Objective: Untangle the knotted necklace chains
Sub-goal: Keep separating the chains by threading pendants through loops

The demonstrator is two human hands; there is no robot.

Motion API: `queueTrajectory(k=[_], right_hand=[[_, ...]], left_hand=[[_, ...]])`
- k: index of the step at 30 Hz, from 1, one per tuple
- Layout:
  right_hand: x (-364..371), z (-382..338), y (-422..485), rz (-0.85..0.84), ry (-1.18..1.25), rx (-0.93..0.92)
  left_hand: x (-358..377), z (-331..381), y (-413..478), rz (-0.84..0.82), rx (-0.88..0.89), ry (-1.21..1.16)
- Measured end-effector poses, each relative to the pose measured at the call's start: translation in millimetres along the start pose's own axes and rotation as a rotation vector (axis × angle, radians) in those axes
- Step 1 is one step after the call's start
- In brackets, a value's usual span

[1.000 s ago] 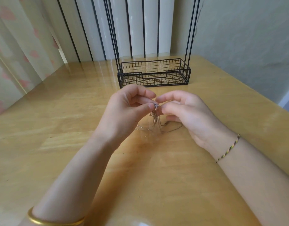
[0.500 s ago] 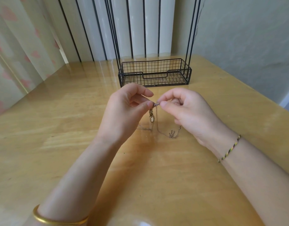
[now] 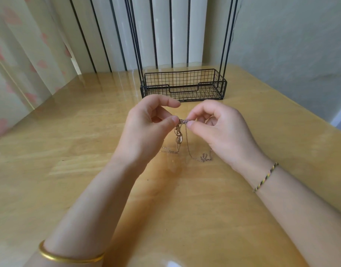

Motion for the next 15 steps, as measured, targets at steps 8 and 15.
queueTrajectory(k=[8,15], right_hand=[[-0.5,0.1,0.0,-0.018,-0.064,0.018],[-3.0,0.7,-0.1,0.011,0.061,0.068]], left_hand=[[0.4,-2.4,-0.8,0.019,-0.028,0.013],[9.8,-12.0,-0.6,-0.129,-0.219,-0.141]])
Point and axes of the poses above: each hand's wrist, its own y-axis towards the middle knuckle, its own x-axis out of the palm, z = x × y, the point moved 6 cm from there along y, towards the middle knuckle, and after that the axes turned 14 degrees about -x, right-handed, at the moved point
